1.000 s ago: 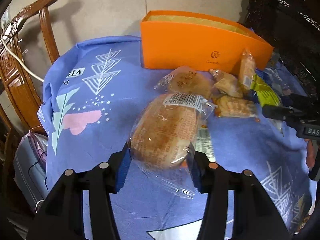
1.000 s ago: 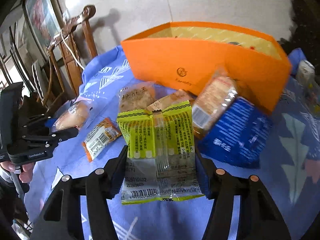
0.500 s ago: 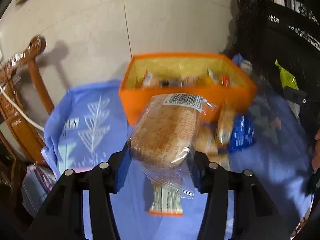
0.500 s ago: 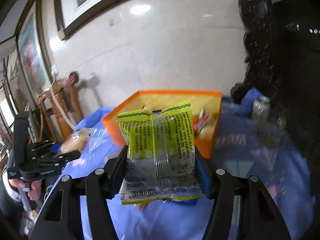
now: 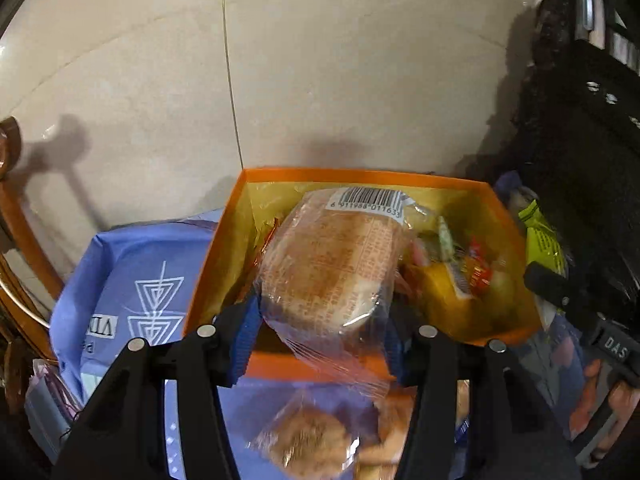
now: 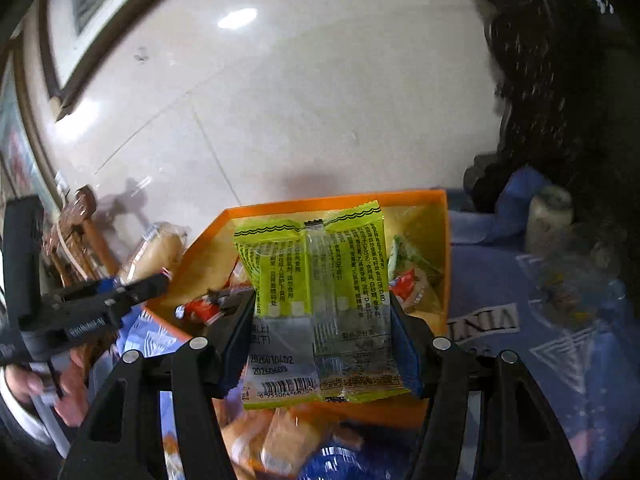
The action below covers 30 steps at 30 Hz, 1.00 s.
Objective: Organize snacks
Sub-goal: 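Carry the bread roll and green-yellow packet over the orange box and release both, then grasp the orange-white snack packet with the left gripper while the right grasps the yellow round-label pastry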
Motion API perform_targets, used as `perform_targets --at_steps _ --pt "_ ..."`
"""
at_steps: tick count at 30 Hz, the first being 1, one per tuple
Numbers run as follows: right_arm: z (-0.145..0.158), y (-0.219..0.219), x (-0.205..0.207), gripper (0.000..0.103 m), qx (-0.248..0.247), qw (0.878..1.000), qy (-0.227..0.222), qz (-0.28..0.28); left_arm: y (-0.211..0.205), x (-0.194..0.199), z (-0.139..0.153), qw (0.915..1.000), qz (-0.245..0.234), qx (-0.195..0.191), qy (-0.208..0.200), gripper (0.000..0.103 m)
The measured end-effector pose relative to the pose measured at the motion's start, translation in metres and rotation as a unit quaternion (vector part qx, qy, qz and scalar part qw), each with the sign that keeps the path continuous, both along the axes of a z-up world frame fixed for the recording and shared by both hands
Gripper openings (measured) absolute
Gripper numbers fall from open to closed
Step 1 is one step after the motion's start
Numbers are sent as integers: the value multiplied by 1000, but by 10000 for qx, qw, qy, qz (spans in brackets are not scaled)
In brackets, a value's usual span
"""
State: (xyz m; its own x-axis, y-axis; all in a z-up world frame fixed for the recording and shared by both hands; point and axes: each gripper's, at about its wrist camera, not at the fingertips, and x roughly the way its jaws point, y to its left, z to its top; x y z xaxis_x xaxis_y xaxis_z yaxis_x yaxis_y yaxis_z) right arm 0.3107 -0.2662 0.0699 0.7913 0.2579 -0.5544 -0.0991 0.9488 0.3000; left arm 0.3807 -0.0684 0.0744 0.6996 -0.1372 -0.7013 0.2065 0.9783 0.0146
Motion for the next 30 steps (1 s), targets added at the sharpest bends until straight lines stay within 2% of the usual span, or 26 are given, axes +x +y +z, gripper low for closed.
perform_targets --at_steps 3,5,7,12,17,25,30 --pt "-14 -3 21 67 236 9992 235 -202 -8 23 -23 9993 129 143 308 60" --pt "-19 -6 24 70 286 9983 336 -392 -8 22 -30 9991 276 195 243 86" --pt "-17 -9 15 74 314 9983 175 -462 -6 12 -30 9990 364 221 105 95" --pt "-9 -10 -30 79 236 9990 -121 -353 9 -24 -29 9989 304 299 173 95" --pt "-14 -5 -78 83 265 9994 -117 -176 24 -77 -37 9984 136 502 211 97" --pt "-46 19 -132 87 356 9990 235 93 41 -151 -100 9919 135 1044 706 97" --pt "-65 27 -152 88 245 9982 479 262 52 -167 -123 9916 290 813 959 97"
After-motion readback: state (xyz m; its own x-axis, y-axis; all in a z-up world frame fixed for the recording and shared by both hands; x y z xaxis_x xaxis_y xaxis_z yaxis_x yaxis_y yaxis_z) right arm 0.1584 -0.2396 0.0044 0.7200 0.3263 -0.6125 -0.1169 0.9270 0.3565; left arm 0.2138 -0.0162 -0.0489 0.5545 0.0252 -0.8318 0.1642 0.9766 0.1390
